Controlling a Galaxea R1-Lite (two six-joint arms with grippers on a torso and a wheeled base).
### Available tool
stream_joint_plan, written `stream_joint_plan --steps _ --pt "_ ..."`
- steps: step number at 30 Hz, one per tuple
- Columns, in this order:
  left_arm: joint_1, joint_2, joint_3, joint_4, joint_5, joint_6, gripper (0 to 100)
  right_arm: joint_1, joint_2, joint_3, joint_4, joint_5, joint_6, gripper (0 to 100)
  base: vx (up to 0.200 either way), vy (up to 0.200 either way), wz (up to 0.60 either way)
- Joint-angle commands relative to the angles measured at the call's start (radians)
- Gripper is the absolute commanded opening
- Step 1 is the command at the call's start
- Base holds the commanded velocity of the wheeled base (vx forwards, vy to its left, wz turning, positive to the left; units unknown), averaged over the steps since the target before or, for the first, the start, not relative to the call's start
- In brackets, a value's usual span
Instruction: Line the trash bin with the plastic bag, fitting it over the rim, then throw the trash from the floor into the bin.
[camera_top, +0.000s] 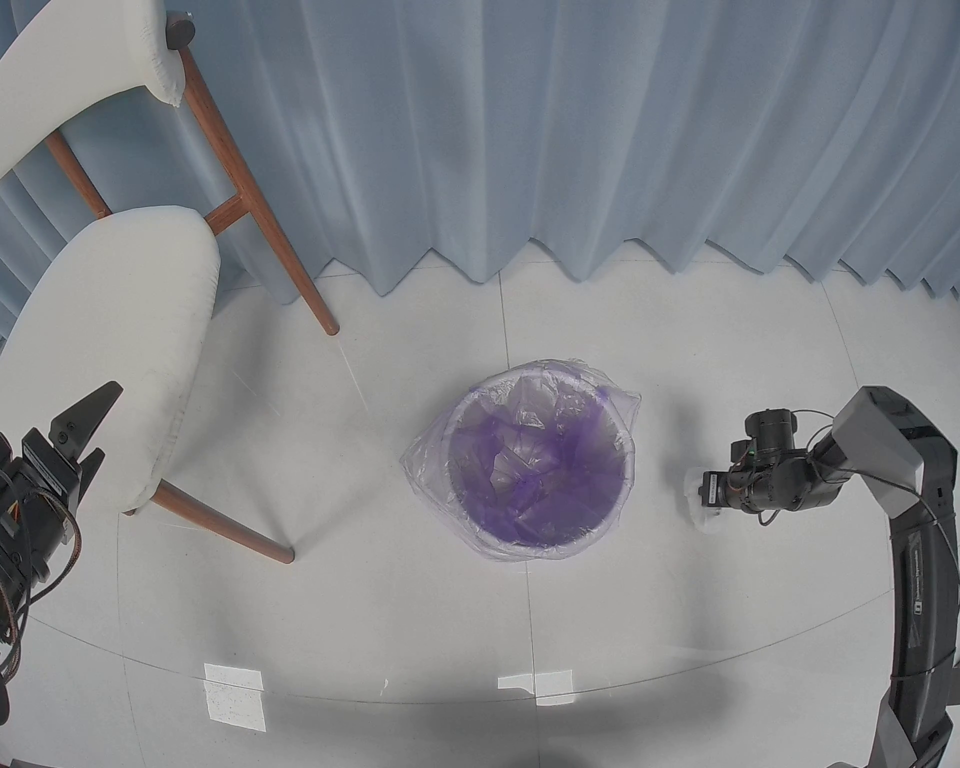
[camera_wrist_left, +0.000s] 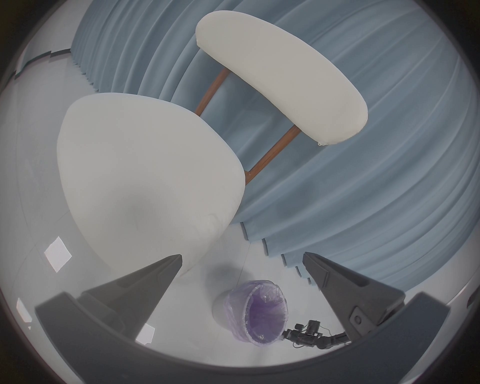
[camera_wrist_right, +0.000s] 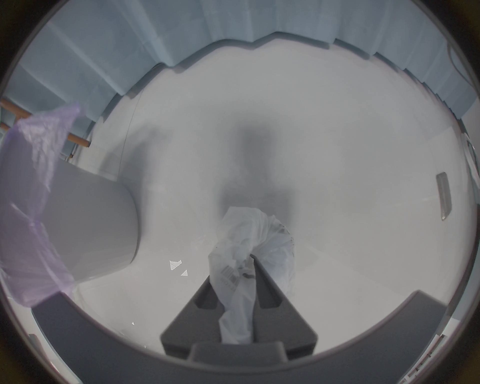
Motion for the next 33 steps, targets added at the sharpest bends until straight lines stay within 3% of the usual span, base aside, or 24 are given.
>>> stream_joint_plan --steps 1,2,7,11,16,17,20,21,22,24,26,33 --pt "-0.033 0.004 -0.003 -0.001 -0.003 0.024 100 -0.084 -0.294 0.282 -0.007 0.01 0.014 0 0.0 0.0 0.0" --pt "-0.033 0.004 -0.003 -0.001 -0.003 0.024 100 -0.084 -0.294 0.282 -0.007 0.01 0.014 0 0.0 0.0 0.0" --pt "-0.064 0.007 -0.005 0.001 -0.012 0.036 100 -0.111 -0.606 0.614 -0.012 0.045 0.058 0 0.0 0.0 0.0" --pt "-0.07 0.009 -0.003 0.004 -0.012 0.07 100 -0.097 -0.768 0.736 -0.02 0.062 0.072 0 0.0 0.0 0.0" --pt "-0.07 0.007 -0.008 0.018 -0.012 0.088 100 -0.038 -0.9 0.773 -0.018 0.078 0.08 0 0.0 0.0 0.0" --pt "-0.07 0.007 -0.011 0.024 -0.012 0.104 100 0.038 -0.965 0.767 -0.02 0.078 0.106 0 0.0 0.0 0.0" --pt "-0.058 0.004 -0.011 0.024 -0.011 0.14 100 0.149 -0.999 0.753 -0.032 0.078 0.135 0 0.0 0.0 0.0" --pt "-0.058 0.004 -0.011 0.024 -0.011 0.14 100 0.149 -0.999 0.753 -0.032 0.078 0.135 0 0.0 0.0 0.0" --pt "-0.048 0.003 -0.009 0.024 -0.008 0.162 100 0.199 -0.992 0.749 -0.066 0.076 0.138 0 0.0 0.0 0.0" --pt "-0.036 0.0 -0.008 0.024 -0.006 0.174 100 0.227 -0.985 0.749 -0.103 0.076 0.136 0 0.0 0.0 0.0" --pt "-0.018 -0.005 -0.008 0.024 -0.003 0.189 100 0.285 -0.931 0.75 -0.227 0.076 0.129 0 0.0 0.0 0.0" --pt "-0.015 -0.065 0.0 0.024 0.0 0.192 100 0.379 -0.744 0.744 -0.59 0.072 0.124 0 0.0 0.0 0.0"
